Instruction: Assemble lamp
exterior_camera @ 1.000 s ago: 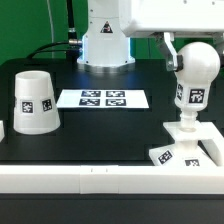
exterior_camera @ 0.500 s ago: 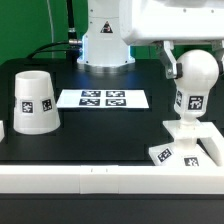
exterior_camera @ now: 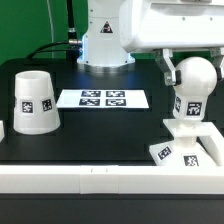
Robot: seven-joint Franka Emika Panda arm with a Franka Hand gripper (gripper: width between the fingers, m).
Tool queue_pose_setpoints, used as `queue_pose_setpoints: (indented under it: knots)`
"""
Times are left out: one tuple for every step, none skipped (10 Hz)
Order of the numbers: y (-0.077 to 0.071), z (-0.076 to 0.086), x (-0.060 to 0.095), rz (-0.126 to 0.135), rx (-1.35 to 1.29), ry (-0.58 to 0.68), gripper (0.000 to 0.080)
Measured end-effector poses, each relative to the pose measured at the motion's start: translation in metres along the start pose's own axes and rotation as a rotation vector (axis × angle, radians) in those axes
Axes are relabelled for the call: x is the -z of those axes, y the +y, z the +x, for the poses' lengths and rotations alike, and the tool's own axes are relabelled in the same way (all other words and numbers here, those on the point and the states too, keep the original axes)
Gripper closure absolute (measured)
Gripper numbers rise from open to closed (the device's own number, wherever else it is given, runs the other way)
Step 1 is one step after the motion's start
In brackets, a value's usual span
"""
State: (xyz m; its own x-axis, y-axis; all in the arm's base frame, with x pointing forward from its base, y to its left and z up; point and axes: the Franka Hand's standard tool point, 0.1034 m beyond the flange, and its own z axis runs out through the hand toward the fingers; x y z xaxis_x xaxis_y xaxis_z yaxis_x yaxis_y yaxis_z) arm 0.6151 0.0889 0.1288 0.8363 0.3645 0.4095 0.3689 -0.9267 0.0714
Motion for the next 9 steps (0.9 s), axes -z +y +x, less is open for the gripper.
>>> queue_pose_setpoints:
  knots:
    - [0.0, 0.0, 0.0, -0.001, 0.001, 0.004, 0.0222]
    - [0.001, 0.001, -0.001, -0.005, 0.0, 0.013, 0.0222]
    - [0.001, 0.001, -0.001, -0.004, 0.0, 0.012, 0.0222]
    - [0.001, 0.001, -0.001, -0.004, 0.0, 0.012, 0.013]
    - [0.001, 0.001, -0.001, -0.004, 0.0, 0.012, 0.0109]
    - [0.001, 0.001, 0.0, -0.004, 0.0, 0.012, 0.0109]
    - [0.002, 0.003, 0.002, -0.006, -0.001, 0.013, 0.0101]
    - [0.003, 0.005, 0.007, -0.008, 0.0, 0.018, 0.0101]
    - [0.004, 0.008, 0.015, -0.005, 0.001, 0.011, 0.0101]
